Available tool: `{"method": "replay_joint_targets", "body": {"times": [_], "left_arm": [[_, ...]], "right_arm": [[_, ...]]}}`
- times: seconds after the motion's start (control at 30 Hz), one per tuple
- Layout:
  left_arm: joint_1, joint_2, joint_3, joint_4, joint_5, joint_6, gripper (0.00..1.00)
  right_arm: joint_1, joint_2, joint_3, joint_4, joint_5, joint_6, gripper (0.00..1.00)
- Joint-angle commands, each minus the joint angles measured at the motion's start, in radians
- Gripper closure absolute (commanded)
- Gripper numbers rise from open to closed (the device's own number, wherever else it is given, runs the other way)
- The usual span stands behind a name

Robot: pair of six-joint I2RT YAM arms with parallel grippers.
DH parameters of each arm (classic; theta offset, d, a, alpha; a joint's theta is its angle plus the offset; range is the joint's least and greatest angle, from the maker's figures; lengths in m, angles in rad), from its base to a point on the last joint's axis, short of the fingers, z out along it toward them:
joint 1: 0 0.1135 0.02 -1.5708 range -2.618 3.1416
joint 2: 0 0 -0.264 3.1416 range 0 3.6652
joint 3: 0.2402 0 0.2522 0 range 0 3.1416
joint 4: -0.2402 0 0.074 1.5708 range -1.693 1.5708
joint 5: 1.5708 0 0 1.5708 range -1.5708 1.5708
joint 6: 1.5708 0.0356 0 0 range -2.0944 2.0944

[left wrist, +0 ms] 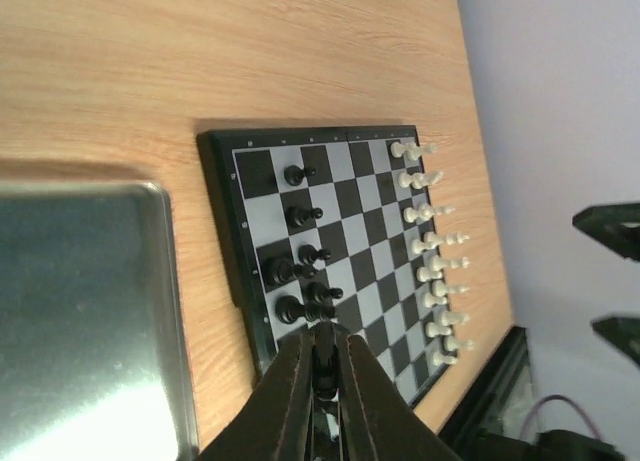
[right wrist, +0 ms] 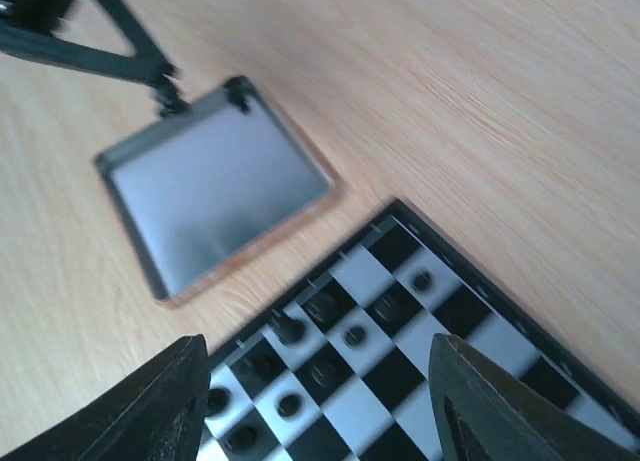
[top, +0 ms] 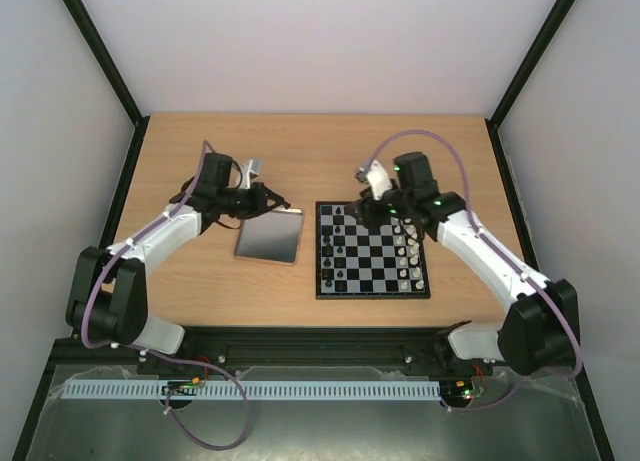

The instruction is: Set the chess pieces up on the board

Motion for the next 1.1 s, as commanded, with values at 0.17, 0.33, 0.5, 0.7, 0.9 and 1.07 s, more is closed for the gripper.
{"method": "replay_joint_targets", "body": {"times": [0.17,0.33,0.5,0.7,0.9,1.07], "left_arm": [[-0.188,0.097,0.196,-0.189,-0.389,0.302,0.98],[-0.286,0.176,0.300,-0.230,-0.551,0.434,0.98],[-0.377,0.262,0.387,-0.243,-0.672,0.524,0.98],[-0.436,0.365,0.466,-0.263,-0.750,0.550,0.98],[-0.437,0.430,0.472,-0.237,-0.724,0.539,0.98],[-0.437,0.482,0.475,-0.220,-0.681,0.541,0.98]], "right_arm": [[-0.274,-0.239,-0.222,-0.073,0.017,0.075,0.41],[-0.439,-0.288,-0.288,-0.059,-0.008,0.120,0.43],[-0.550,-0.298,-0.335,-0.017,-0.064,0.158,0.43],[-0.554,-0.297,-0.350,-0.002,-0.081,0.152,0.43],[-0.554,-0.288,-0.355,0.017,-0.083,0.144,0.43],[-0.554,-0.289,-0.360,0.022,-0.085,0.134,0.43]]}}
